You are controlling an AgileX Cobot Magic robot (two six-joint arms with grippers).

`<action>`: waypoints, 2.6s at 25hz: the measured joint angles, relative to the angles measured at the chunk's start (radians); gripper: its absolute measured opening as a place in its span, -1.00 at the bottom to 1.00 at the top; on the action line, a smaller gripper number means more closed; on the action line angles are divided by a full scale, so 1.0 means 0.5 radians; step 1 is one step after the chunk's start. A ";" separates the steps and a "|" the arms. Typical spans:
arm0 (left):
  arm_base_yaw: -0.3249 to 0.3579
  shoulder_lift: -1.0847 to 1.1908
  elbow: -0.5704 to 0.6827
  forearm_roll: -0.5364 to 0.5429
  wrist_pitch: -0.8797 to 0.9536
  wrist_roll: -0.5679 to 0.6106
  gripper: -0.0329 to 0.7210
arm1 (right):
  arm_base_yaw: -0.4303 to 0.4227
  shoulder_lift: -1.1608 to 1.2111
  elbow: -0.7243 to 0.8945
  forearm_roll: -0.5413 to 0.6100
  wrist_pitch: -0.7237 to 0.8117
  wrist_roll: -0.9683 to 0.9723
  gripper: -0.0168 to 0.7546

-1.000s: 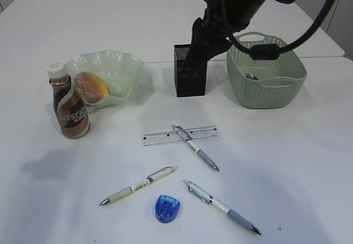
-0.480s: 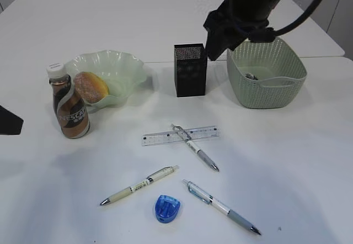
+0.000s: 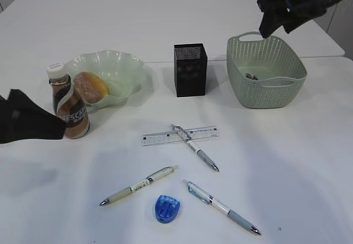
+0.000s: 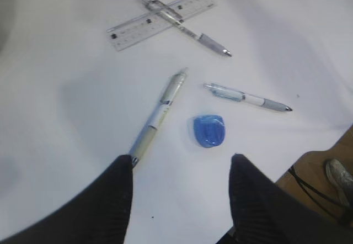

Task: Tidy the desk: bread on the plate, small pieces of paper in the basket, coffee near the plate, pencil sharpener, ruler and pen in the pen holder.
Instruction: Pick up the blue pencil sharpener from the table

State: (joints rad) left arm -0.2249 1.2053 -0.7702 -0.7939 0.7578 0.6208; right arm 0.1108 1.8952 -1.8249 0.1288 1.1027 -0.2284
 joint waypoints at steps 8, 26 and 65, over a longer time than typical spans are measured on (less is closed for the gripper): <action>-0.479 0.004 -0.016 0.004 -0.193 -0.106 0.13 | -0.160 0.000 0.000 -0.009 -0.016 0.092 0.20; -0.767 0.283 -0.330 1.456 0.467 -0.688 0.13 | -0.212 0.000 0.000 -0.013 -0.019 0.101 0.19; -1.263 1.174 -0.962 1.388 0.304 -1.383 0.13 | -0.479 0.157 0.000 -0.079 -0.022 0.193 0.19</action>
State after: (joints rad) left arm -0.8565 1.7921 -1.2514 -0.0999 0.9096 -0.0707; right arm -0.1288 1.9736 -1.8249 0.0893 1.0915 -0.1317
